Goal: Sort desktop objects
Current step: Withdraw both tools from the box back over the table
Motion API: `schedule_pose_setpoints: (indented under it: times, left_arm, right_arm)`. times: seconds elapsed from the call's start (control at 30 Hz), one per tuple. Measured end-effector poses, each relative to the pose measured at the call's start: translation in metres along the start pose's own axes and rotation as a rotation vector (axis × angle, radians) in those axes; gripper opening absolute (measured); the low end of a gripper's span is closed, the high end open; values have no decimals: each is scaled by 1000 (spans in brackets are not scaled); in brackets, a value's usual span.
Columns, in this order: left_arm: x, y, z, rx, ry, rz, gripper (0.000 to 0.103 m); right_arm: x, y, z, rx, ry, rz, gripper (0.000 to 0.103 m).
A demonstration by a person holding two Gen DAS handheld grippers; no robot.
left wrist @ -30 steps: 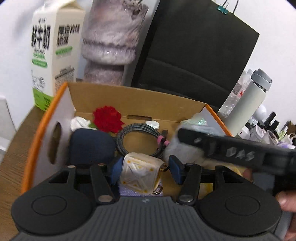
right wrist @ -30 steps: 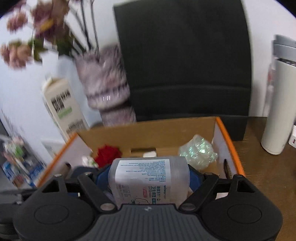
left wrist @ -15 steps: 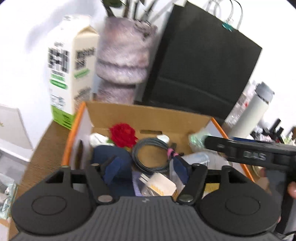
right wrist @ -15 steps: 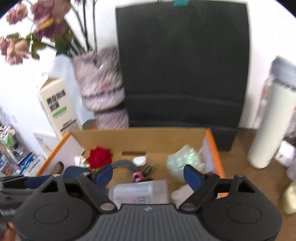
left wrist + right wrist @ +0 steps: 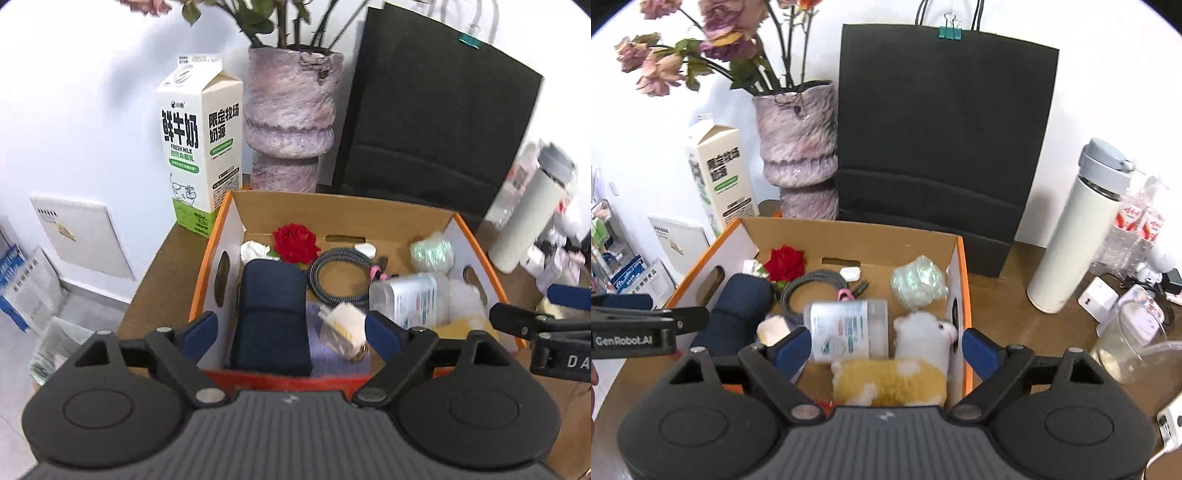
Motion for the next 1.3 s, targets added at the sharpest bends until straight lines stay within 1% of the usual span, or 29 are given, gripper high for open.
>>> schedule_pose_setpoints:
  times: [0.03,0.1,0.2,0.27,0.4,0.43,0.5,0.63,0.7,0.87,0.97,1.1,1.2,1.3]
  left_arm:
    - [-2,3,-6,-3,-7,-4,95]
    - [-6,4,-21,7,-39,-25,95]
    - [-4,4,-46,3,-36,-9,95]
    - [-3,7,-66,-21,-26,0,95]
    - [-3,8,-98,-60,-41,56,95]
    - [-1,10,-106,-63,-43,58,95]
    - [2,14,-123,-70,-45,51,95]
    - [4,26,-154,-83,-47,18,95]
    - [4,32,-169,-81,-44,7,95]
    - [-1,54,-204,-97,-63,-19,95]
    - [1,67,-220,-95,-52,-42,95]
    - [6,85,-239,-115,-54,-51,95]
    - [12,91,-251,-97,-32,-61,95]
    - [15,93,-255,-74,-17,-73,89]
  right_arm:
    - [2,5,-7,-10,-10,9,90]
    - [6,9,-20,-24,-37,33,92]
    - [12,13,-46,-55,-78,80,94]
    - [18,13,-67,-66,-88,95,94]
    - [28,13,-107,-78,-78,68,94]
    - [30,14,-119,-84,-70,56,94]
    - [32,20,-139,-103,-58,30,94]
    - [35,31,-173,-130,-15,8,94]
    - [38,36,-186,-131,-18,-3,94]
    - [48,50,-214,-136,-12,6,94]
    - [51,62,-226,-147,-2,-2,94]
    - [50,78,-242,-171,-32,28,94]
    - [50,87,-254,-190,-36,19,94]
    - [45,91,-260,-201,-53,4,94]
Point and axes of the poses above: each gripper's, at about its wrist camera, not at the fingertips, and y roughly against the way its jaws point, x to its left, z to its top, the point moved 3 cm from there along -y, roughly the way its jaws point, and after that the axes turned 15 degrees about z, right-handed, at the moved point
